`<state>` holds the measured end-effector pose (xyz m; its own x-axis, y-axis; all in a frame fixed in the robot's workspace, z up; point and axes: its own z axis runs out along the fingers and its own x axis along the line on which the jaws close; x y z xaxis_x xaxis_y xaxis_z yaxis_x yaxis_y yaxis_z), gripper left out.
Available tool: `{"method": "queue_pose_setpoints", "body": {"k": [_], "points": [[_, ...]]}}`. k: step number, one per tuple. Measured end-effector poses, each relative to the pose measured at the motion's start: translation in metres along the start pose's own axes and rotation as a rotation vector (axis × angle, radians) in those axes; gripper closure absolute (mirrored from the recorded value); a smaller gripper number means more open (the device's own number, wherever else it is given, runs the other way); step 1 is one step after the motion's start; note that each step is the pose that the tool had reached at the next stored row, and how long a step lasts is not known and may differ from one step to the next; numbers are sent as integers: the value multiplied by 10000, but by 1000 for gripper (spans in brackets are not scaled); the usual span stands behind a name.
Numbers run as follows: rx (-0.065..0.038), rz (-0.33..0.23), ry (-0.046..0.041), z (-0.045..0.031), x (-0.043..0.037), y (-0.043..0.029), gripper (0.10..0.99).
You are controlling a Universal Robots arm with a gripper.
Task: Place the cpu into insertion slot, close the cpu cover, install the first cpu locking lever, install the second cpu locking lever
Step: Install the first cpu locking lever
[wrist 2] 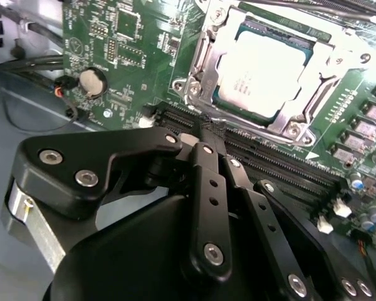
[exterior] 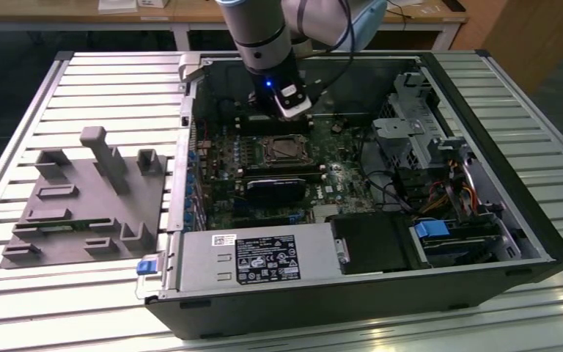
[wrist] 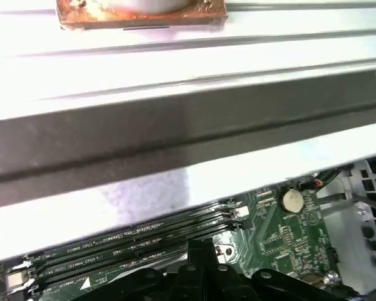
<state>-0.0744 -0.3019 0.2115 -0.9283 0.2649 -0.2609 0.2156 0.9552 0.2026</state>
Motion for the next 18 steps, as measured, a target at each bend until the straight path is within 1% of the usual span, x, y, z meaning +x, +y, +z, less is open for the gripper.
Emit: {"method": "queue_pose_setpoints", "body": {"k": [5,11,12,13,18], "points": [[1,0,0,-66,-18,14,984],[2,0,7,-65,-23,16,984],[21,9,58,-63,-31,17,984],[48,23,149,-59,-38,19,984],[297,93,776,-42,-79,28,984]]}}
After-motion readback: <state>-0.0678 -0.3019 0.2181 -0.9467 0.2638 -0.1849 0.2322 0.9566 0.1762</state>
